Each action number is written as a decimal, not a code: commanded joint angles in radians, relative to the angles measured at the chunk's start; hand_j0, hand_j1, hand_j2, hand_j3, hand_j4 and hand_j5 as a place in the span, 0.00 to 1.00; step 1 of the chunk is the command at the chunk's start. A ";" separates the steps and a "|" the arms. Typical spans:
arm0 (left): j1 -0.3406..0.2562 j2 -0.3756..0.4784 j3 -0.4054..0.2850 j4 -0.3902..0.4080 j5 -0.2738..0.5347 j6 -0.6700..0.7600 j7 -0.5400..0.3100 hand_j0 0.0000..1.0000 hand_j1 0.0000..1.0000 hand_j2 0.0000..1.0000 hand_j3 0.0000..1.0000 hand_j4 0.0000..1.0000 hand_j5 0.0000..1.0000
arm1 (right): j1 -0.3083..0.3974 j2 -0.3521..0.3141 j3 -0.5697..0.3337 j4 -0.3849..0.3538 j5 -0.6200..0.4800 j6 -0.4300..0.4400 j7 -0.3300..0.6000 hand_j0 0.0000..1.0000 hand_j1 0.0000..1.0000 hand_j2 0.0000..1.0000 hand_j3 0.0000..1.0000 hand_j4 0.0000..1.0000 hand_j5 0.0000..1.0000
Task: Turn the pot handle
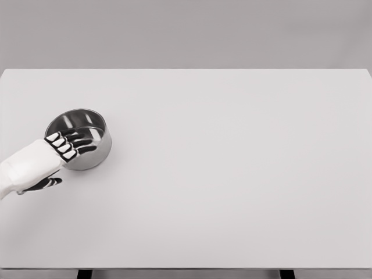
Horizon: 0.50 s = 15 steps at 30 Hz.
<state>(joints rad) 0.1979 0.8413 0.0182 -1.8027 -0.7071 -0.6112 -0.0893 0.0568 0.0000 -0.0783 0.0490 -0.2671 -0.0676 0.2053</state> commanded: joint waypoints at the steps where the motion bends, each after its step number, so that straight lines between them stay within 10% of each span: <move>1: 0.000 0.002 0.006 0.000 0.003 0.000 0.000 1.00 1.00 1.00 1.00 1.00 1.00 | 0.000 0.000 0.000 0.000 0.000 0.000 0.000 1.00 1.00 1.00 1.00 1.00 1.00; 15: 0.000 0.005 0.032 0.005 -0.021 0.000 0.000 1.00 1.00 1.00 1.00 1.00 1.00 | 0.000 0.000 0.000 0.000 0.000 0.000 0.000 1.00 1.00 1.00 1.00 1.00 1.00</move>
<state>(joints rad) 0.1979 0.8446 0.0468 -1.7994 -0.7304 -0.6112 -0.0896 0.0568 0.0000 -0.0783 0.0490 -0.2671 -0.0675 0.2053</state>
